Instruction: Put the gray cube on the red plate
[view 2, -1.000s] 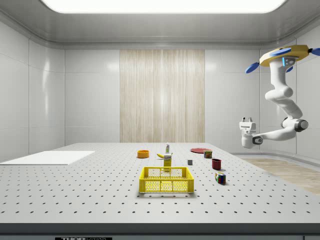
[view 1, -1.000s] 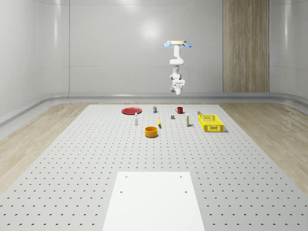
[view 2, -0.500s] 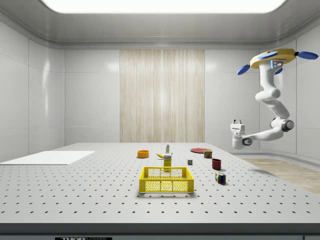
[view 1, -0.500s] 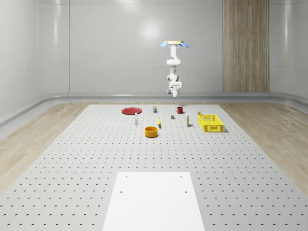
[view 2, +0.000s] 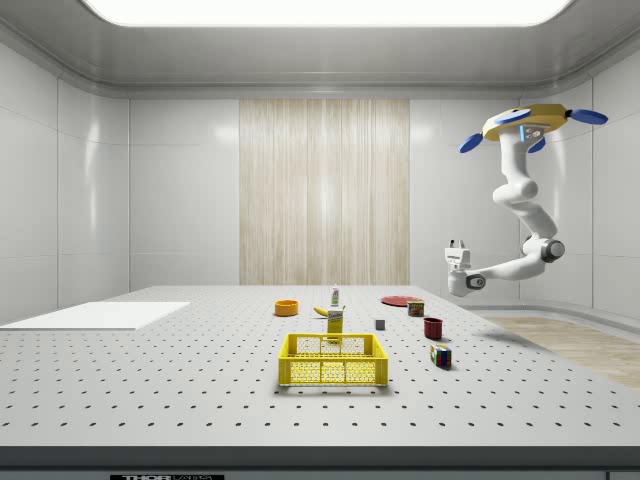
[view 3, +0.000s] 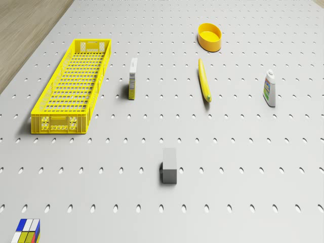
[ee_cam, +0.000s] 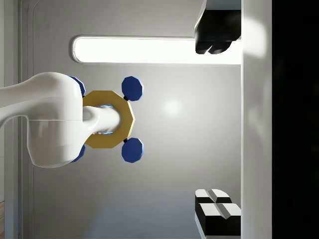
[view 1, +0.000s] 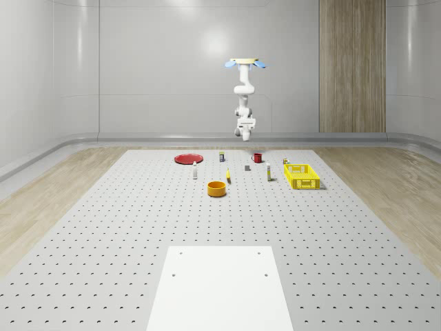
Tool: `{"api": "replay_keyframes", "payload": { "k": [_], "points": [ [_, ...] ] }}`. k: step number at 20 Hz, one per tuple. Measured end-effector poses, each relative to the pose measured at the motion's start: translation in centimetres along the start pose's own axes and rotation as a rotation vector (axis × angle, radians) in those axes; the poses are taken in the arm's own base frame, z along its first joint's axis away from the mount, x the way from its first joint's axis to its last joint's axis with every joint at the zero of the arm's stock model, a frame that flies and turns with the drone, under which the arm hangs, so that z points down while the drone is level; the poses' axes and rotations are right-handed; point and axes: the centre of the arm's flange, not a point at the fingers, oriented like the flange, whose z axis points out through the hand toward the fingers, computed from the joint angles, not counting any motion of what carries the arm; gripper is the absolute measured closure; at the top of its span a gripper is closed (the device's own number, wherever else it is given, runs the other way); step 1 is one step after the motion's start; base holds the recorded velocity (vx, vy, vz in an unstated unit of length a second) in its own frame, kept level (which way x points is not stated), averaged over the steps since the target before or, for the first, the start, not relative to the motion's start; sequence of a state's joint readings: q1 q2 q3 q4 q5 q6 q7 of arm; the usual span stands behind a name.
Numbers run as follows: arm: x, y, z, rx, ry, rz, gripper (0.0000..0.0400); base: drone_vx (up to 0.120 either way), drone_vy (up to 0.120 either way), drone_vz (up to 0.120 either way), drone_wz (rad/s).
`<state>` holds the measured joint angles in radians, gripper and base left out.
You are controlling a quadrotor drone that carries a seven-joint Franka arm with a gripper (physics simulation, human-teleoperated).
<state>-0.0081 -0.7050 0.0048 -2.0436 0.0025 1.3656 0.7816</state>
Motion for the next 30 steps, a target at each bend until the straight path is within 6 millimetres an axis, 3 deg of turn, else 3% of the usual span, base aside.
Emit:
{"api": "replay_keyframes", "payload": {
  "k": [8,30],
  "points": [
    [-0.1,0.0,0.0,0.003,0.006,0.000,0.0000,0.120,-0.120,0.000,0.000],
    [-1.1,-0.7,0.1,-0.075,0.107,-0.001,0.0000,0.120,0.000,0.000,0.000]
  ]
}}
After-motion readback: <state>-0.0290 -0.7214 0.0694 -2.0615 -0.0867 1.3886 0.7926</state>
